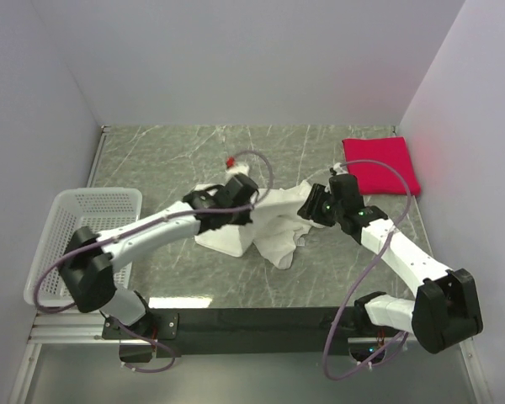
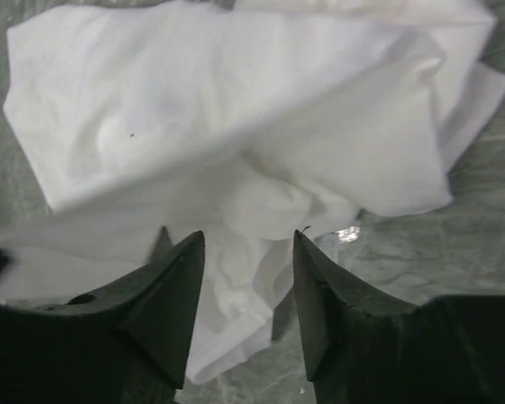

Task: Fold and stack the t-shirts
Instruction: Flatten the tshirt out

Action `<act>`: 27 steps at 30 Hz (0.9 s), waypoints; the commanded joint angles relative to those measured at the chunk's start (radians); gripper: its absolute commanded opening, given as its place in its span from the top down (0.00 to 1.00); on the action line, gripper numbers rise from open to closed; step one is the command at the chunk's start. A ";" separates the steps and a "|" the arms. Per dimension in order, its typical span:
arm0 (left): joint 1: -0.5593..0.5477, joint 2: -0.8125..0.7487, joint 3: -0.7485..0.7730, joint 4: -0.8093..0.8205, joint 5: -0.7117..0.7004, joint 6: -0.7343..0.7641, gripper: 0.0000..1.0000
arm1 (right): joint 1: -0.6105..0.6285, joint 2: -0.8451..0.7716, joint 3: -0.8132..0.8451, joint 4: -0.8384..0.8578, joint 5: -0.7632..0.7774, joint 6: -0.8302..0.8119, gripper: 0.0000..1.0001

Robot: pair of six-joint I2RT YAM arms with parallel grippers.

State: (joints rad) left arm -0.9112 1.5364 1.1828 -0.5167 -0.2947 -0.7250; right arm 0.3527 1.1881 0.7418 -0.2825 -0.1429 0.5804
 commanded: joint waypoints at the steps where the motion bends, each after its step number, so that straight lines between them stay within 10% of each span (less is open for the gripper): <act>1: 0.083 -0.117 0.109 -0.149 -0.190 0.085 0.99 | -0.044 -0.007 0.039 -0.043 0.089 -0.077 0.43; 16: 0.337 -0.225 0.115 -0.039 -0.144 0.256 0.99 | -0.147 0.209 0.105 -0.015 0.003 -0.257 0.25; 27: 0.376 -0.281 0.057 -0.034 -0.126 0.245 0.99 | -0.256 0.173 0.042 0.094 -0.031 -0.038 0.30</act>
State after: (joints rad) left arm -0.5423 1.3197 1.2636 -0.5827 -0.4301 -0.4866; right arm 0.1318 1.4250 0.7906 -0.2546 -0.1684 0.4576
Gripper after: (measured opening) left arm 0.022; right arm 0.706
